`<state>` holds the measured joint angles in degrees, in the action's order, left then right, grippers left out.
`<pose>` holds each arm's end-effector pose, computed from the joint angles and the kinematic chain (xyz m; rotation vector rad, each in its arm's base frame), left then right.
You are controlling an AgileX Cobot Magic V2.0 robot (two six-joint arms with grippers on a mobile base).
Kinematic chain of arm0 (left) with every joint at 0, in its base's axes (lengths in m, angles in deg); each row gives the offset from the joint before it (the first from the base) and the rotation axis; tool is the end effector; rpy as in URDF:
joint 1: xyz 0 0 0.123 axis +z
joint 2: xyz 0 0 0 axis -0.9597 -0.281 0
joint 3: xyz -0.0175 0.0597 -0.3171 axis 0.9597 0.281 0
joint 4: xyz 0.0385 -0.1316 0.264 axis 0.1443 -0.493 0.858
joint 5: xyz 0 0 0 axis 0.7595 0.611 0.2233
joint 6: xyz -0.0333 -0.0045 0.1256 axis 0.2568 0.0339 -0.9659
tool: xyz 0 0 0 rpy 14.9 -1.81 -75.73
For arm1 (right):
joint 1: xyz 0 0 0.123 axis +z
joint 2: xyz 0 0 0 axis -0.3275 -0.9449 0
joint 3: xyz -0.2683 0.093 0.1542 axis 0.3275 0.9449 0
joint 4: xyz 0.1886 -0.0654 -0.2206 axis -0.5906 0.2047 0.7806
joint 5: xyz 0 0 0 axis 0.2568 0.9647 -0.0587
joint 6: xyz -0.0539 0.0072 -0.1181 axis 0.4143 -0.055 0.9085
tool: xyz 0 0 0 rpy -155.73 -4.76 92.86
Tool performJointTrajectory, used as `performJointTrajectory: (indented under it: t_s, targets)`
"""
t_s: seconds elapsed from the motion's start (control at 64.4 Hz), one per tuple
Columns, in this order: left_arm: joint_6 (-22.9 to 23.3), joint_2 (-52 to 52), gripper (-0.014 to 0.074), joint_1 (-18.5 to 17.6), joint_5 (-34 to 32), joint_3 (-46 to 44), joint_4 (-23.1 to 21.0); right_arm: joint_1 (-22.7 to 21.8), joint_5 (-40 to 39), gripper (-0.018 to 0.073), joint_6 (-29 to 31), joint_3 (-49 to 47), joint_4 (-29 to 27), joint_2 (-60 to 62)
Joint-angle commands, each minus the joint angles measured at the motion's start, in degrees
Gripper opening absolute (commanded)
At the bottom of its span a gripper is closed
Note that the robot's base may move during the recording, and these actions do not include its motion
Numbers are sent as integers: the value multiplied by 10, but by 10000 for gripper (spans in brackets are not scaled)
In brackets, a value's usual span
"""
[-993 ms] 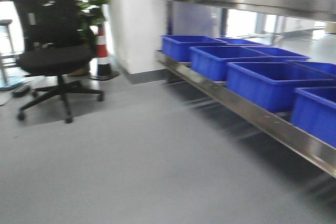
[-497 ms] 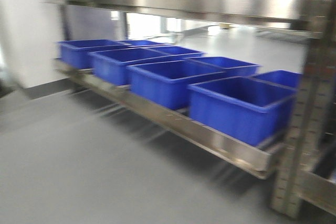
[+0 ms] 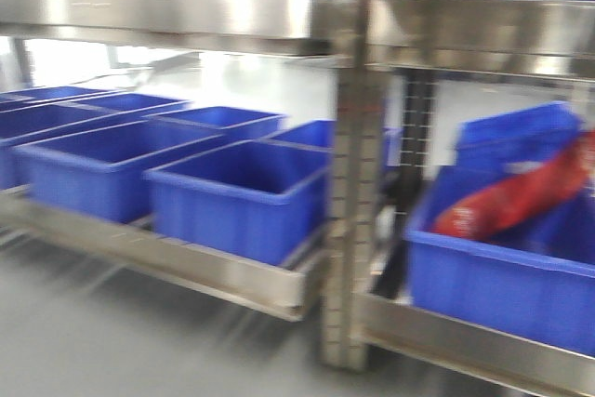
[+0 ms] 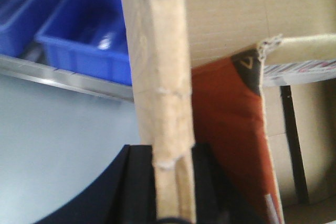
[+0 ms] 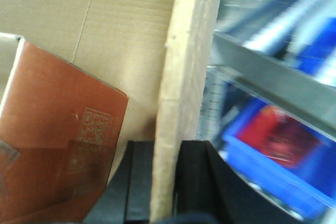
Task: Stack two boxes on right shelf middle
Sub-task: 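Carry the boxes with both grippers while driving up to the steel shelf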
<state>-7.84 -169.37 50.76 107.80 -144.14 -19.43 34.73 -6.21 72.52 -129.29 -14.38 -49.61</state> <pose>0.3197 -0.1204 0.5472 0.1242 2.2322 -0.2317 0.2842 0.0971 0.5352 -0.3105 2.0510 0.3342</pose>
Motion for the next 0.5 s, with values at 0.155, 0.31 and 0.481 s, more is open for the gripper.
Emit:
performJointTrajectory:
  t_s: [0.155,0.31,0.481]
  targets:
    - [0,10,-111,-1,-31,-8,-5,-3,-24,-154,5,-7,7,6]
    - [0,10,-111,-1,-31,-8,-5,-3,-24,-154,5,-7,7,6]
    - [0,10,-111,-1,-31,-8,-5,-3,-24,-154,5,-7,7,6]
